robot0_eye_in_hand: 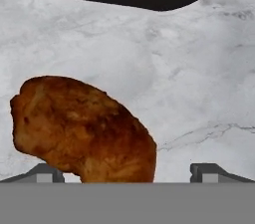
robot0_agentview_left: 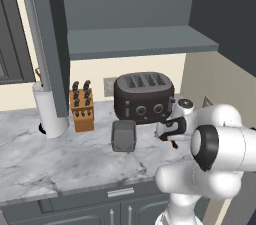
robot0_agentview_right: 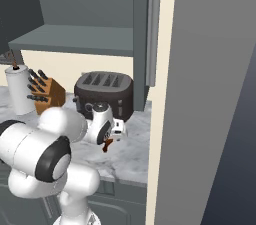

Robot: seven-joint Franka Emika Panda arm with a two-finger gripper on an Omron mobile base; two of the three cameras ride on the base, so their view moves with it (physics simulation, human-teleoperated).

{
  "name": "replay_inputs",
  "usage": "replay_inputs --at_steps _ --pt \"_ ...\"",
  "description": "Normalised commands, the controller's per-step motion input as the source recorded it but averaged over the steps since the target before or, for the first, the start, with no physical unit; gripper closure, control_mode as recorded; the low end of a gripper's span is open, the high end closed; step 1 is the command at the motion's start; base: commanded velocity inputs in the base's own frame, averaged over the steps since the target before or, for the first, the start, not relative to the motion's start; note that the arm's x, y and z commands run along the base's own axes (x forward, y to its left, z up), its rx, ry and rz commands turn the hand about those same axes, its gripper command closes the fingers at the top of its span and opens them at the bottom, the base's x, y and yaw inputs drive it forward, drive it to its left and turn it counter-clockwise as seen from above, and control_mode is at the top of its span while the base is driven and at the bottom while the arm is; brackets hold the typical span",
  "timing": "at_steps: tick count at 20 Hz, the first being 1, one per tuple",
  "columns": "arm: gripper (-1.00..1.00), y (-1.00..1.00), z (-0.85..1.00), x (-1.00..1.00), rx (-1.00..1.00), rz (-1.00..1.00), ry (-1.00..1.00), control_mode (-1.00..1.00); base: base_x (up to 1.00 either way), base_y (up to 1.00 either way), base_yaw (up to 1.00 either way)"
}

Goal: Retrieve the tupperware from the cabinet, then place the raw meat into the tupperware to avoid contamination.

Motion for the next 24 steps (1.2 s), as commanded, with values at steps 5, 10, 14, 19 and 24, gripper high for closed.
replay_inputs --at_steps 5,10,14,19,24 --pt "-1.0 0.06 -0.29 0.09 -0.01 0.0 0.0 -1.0 0.0 0.0 0.0" --pt "1.0 0.09 -0.27 0.01 -0.01 0.0 0.0 -1.0 0.0 0.0 0.0" --pt "1.0 0.0 -0.08 0.0 0.0 0.0 -0.04 -1.0 0.0 0.0 0.0" --pt "1.0 0.0 0.02 -0.01 0.0 0.0 -0.01 -1.0 0.0 0.0 0.0" --pt "1.0 0.0 0.35 -0.11 0.0 -0.01 -0.02 -1.0 0.0 0.0 0.0"
